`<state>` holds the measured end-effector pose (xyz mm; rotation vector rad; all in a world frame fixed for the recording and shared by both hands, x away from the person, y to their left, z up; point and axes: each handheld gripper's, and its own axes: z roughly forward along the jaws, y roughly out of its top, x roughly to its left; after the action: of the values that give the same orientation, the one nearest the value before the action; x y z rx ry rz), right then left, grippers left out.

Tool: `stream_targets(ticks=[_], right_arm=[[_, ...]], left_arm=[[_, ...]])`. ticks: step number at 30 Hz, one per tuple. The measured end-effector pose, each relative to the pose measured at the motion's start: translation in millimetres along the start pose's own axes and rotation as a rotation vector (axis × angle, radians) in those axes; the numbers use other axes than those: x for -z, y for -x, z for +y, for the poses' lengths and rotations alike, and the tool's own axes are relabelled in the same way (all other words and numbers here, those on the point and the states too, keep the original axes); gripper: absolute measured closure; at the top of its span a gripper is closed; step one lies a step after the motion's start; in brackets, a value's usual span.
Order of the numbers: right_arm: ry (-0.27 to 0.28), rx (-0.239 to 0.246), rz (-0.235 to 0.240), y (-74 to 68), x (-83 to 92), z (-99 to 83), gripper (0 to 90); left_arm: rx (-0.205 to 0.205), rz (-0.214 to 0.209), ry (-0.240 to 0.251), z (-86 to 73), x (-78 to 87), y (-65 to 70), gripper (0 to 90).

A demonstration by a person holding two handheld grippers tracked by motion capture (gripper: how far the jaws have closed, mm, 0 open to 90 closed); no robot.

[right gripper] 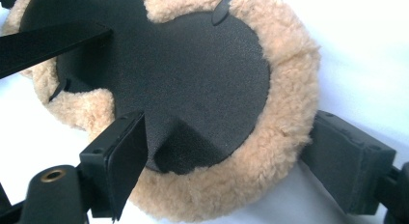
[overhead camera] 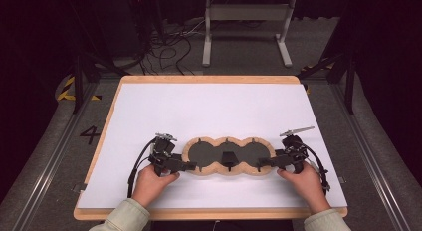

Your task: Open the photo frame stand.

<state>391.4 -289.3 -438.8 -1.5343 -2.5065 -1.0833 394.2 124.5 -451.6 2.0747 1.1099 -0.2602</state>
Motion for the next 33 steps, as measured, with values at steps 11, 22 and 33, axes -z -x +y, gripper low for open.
stream_targets(ticks=[11,22,33], right_arm=[[-0.008,-0.085,-0.03,1.1,1.8,4.4,31.0],[0.025,-0.082,-0.05,-1.6,9.5,-0.6,40.1],[-0.058,-0.164,0.016,1.2,15.8,-10.8,35.3]], left_arm=[[0.036,0.021,0.005,0.8,1.4,-0.2,29.9],[0.033,0.065,0.001,-0.5,2.4,3.7,39.9],[0.07,0.004,-0.022,-3.2,5.8,-0.6,36.2]])
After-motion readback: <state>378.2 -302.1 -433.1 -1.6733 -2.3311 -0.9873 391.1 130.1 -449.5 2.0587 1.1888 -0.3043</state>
